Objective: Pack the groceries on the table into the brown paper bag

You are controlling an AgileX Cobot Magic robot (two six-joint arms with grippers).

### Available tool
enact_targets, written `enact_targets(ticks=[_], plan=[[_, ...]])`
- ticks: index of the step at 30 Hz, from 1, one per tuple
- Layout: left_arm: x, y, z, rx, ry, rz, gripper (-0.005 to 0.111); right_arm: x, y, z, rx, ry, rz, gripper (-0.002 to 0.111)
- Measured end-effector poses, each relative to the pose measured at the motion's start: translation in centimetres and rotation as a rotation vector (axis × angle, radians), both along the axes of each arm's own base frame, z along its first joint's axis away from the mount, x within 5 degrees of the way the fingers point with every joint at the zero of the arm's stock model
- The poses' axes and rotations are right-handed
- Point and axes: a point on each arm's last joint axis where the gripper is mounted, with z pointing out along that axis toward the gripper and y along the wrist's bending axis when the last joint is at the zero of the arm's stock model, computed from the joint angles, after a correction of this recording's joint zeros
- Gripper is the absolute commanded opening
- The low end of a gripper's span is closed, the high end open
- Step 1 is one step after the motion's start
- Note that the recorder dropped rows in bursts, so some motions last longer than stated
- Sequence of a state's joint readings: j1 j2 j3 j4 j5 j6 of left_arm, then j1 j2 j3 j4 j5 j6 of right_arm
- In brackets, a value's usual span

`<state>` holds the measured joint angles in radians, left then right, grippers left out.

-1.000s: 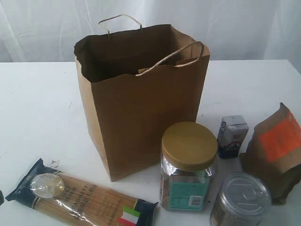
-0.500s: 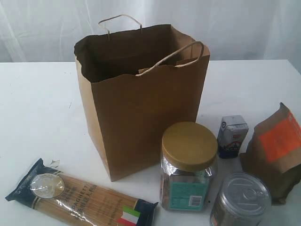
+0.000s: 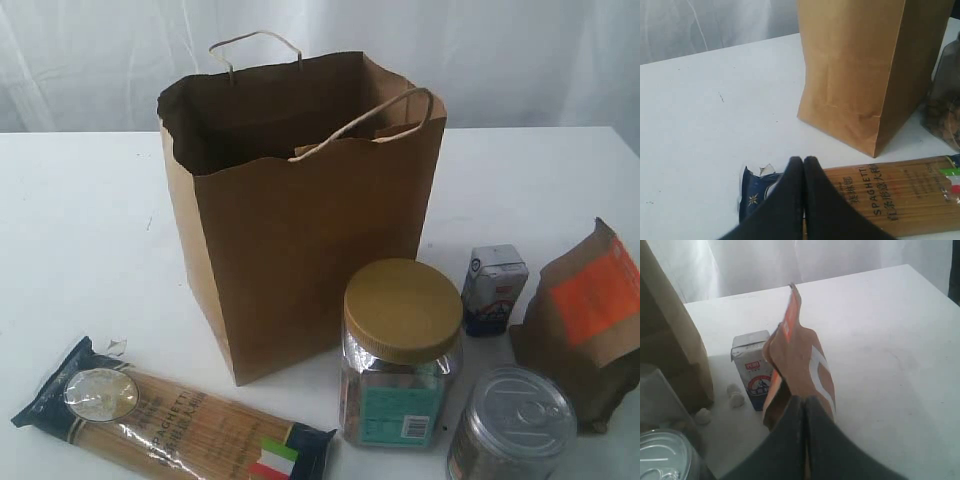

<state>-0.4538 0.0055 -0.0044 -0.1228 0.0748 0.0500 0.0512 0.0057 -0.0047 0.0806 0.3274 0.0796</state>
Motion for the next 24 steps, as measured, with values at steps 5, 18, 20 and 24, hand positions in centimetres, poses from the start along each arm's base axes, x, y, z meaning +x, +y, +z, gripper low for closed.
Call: enact_targets(ticks=[5,18,20,24], plan=[[0.0,0.0,0.0,0.000,0.000,0.000,0.000,0.0,0.0,0.0,0.000,0.000,0.000,0.000],[0.0,0.0,0.0,0.000,0.000,0.000,0.000,0.2,-0.5,3.5,0.576,-0.356,-0.075,0.000],[0.0,0.0,0.0,0.000,0.000,0.000,0.000,0.1,-0.6,3.9,0.638,-0.402,-0.081,0.000],[0.0,0.0,0.0,0.000,0.000,0.000,0.000,0.1,-0.7,4.2,0.698,-0.428,-0.083,0.000]])
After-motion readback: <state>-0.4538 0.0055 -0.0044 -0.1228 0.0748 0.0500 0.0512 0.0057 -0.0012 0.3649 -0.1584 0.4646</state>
